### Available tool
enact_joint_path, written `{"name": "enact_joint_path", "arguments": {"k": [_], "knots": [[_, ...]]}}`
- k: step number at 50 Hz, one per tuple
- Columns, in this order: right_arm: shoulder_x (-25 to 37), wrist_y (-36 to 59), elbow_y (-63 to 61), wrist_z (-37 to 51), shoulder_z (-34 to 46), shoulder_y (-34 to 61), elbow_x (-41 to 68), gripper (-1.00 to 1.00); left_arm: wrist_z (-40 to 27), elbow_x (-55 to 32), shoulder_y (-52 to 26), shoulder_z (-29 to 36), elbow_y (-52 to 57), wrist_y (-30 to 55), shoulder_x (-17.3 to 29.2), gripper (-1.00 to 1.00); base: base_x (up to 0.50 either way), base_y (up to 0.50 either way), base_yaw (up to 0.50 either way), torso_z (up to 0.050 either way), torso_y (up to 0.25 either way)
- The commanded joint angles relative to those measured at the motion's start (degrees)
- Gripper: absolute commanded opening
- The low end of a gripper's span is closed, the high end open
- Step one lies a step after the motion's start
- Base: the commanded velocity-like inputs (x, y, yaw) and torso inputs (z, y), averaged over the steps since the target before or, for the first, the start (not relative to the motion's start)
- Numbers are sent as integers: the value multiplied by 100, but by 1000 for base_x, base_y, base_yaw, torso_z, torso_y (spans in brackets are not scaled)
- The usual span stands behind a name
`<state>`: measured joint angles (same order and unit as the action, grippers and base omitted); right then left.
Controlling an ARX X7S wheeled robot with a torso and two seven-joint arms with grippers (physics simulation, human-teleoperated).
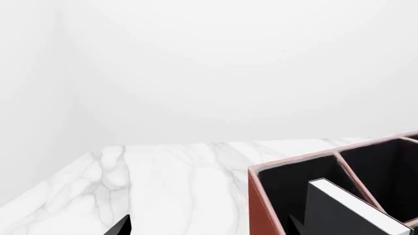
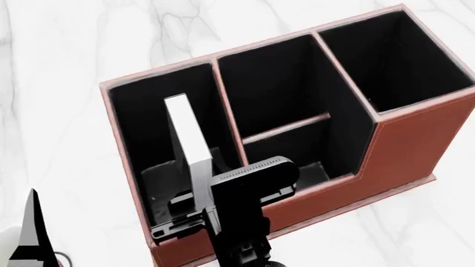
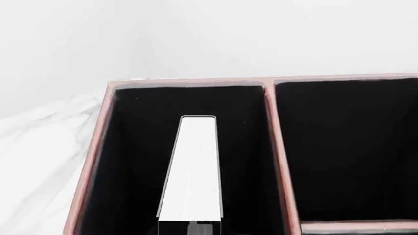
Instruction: Pick up the book and place it in the left compartment of the caddy.
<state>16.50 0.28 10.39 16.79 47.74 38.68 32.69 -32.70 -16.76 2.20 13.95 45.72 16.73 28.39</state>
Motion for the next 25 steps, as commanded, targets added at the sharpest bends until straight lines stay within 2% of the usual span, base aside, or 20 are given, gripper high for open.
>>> {"name": "enact_joint_path", "arguments": {"k": [1,25], "knots": [[-250,-175,98,-381,-197,62,-369,-100,282,-220,-2,-213,30,-47,-127,100,0,0,0,0,0],[-451,-339,620,-558,-170,252,-396,-100,259,-239,-10,-208,-23,-83,-108,100,0,0,0,0,2]]}}
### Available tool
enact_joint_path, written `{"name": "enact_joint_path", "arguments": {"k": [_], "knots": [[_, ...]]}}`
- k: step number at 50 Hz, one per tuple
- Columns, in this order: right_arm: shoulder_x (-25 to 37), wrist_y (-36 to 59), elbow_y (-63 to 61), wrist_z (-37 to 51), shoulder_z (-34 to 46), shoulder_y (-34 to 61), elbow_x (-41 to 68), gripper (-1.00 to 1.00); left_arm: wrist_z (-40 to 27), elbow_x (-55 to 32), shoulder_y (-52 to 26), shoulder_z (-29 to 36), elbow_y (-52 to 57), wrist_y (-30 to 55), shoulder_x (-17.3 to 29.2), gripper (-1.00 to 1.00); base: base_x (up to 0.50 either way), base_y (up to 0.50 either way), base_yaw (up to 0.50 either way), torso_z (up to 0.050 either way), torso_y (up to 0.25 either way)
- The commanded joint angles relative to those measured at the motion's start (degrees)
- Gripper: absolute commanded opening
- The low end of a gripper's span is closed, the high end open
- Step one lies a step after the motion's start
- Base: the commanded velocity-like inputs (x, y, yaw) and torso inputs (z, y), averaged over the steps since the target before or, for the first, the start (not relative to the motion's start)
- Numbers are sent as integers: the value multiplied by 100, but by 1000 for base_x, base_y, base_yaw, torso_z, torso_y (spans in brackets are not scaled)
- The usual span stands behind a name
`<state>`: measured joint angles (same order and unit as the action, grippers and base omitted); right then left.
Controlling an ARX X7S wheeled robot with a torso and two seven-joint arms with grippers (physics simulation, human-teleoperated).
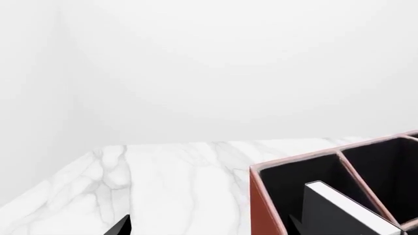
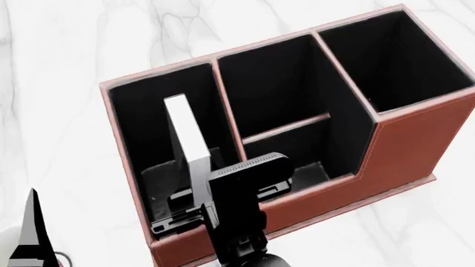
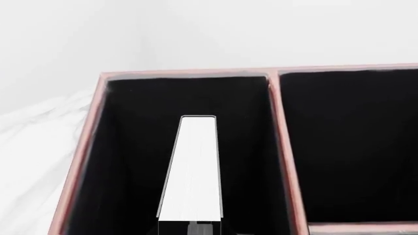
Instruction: Pick up the book and place it in the left compartment of the caddy.
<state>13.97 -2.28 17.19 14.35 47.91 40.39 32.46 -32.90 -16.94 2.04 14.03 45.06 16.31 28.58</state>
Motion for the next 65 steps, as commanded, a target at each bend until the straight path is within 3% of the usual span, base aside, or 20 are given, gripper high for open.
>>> {"name": "enact_joint_path", "arguments": {"k": [1,65], "knots": [[-205,-85,-47,-318,-186,83,-370,-100,269,-226,5,-216,67,-23,-124,100,0,0,0,0,0],[-461,-512,900,-607,-124,71,-299,-100,237,-231,-7,-139,-63,-133,-79,100,0,0,0,0,2]]}}
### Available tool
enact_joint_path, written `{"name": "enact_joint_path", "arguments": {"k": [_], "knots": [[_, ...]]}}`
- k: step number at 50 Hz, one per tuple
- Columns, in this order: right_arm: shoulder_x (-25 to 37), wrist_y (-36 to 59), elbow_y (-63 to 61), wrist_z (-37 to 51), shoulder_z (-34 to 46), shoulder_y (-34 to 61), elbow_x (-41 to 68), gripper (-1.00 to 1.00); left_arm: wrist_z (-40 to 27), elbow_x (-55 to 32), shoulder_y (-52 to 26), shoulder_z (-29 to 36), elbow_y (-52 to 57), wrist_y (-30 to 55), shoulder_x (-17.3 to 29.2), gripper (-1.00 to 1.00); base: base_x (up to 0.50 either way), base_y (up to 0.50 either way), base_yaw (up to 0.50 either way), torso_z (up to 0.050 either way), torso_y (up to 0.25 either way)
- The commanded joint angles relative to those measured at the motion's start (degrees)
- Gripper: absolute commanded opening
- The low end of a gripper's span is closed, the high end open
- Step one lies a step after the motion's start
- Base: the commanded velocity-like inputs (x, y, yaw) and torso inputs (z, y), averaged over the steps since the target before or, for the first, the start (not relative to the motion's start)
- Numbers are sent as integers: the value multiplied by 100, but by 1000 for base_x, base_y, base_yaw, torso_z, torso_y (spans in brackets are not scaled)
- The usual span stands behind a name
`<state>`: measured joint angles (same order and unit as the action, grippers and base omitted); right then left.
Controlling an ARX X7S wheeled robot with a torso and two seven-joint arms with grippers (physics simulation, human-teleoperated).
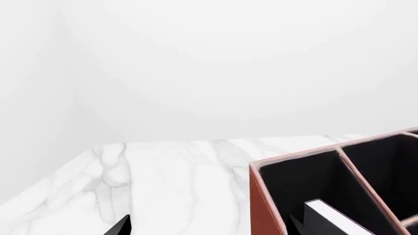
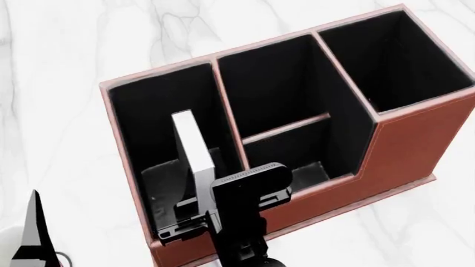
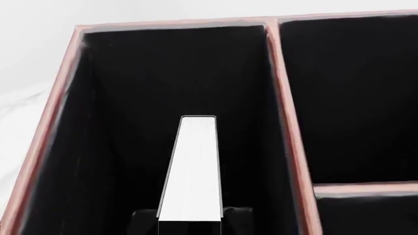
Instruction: Pick up the book and place it in the left compartment of the caddy.
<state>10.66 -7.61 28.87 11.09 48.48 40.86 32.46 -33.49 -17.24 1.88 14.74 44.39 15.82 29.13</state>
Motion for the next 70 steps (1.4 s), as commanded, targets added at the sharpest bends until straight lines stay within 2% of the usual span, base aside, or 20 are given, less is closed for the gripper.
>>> {"name": "enact_joint_path", "arguments": {"k": [1,4,5,22,34,70], "knots": [[-123,42,-291,-282,-175,24,-289,-100,289,-211,8,-215,21,-71,-128,100,0,0,0,0,0],[-109,114,-344,-276,-175,27,-241,-100,279,-219,14,-222,43,-66,-121,100,0,0,0,0,0],[-108,135,-349,-275,-176,31,-226,100,274,-223,9,-220,52,-54,-120,100,0,0,0,0,10],[-106,113,-330,-266,-165,25,-196,100,254,-232,6,-209,65,-57,-101,100,0,0,0,0,0],[50,315,-780,-108,-132,15,-169,100,247,-239,7,-194,65,-63,-87,100,0,0,0,0,0],[1097,1531,-3660,870,-220,198,60,100,212,-201,-25,-84,109,-41,-61,100,0,0,0,0,0]]}}
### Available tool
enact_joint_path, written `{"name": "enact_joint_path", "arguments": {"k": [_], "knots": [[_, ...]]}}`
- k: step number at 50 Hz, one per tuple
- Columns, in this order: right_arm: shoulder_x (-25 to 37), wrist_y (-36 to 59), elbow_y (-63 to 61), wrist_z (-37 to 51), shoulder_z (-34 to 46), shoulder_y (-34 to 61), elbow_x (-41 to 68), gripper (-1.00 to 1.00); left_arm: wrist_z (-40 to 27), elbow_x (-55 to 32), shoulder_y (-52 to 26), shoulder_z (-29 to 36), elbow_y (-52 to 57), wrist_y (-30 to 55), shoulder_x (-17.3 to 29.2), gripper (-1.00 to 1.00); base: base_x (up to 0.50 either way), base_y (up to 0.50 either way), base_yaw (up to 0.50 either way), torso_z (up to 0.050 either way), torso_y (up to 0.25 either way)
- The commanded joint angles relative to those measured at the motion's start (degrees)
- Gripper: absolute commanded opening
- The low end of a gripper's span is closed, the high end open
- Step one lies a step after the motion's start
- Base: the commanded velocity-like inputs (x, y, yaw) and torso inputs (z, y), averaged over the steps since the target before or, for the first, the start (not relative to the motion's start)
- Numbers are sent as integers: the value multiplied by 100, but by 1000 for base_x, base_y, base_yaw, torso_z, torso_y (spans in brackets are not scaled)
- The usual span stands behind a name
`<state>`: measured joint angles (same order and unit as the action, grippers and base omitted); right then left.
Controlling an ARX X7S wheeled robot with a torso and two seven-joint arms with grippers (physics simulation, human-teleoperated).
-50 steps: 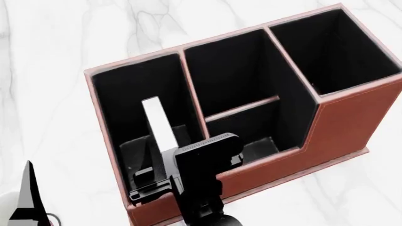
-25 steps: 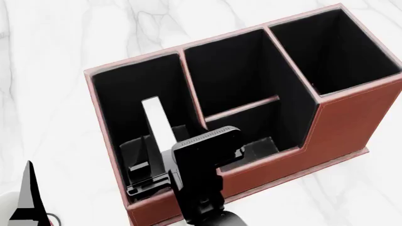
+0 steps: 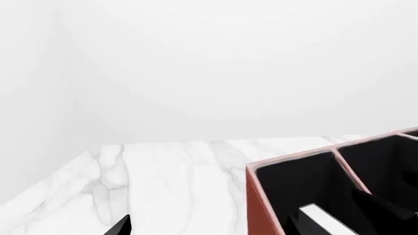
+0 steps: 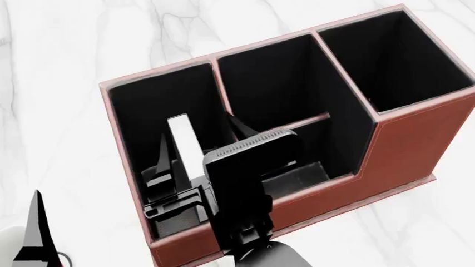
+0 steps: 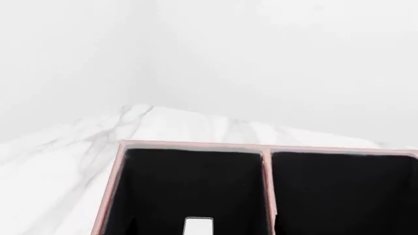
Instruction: Pick up the book and place it in the left compartment of the caddy.
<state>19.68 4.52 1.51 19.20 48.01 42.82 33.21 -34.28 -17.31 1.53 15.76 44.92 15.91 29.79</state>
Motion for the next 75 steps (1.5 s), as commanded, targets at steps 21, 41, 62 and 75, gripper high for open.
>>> {"name": "enact_joint_path", "arguments": {"k": [21,41,62,75], "knots": [[1040,668,-2225,995,-229,-441,-496,100,223,-140,-18,-130,163,35,-92,100,0,0,0,0,0],[1872,830,-3868,2170,-350,-1402,-971,100,150,8,-65,-12,294,164,-53,100,0,0,0,0,0],[2325,190,-4149,2813,-433,-2481,-1338,100,129,-2,-47,-25,387,153,11,100,0,0,0,0,0],[2646,-110,-4074,3181,-742,-2947,-1223,100,-45,209,-5,-172,613,402,258,100,0,0,0,0,0]]}}
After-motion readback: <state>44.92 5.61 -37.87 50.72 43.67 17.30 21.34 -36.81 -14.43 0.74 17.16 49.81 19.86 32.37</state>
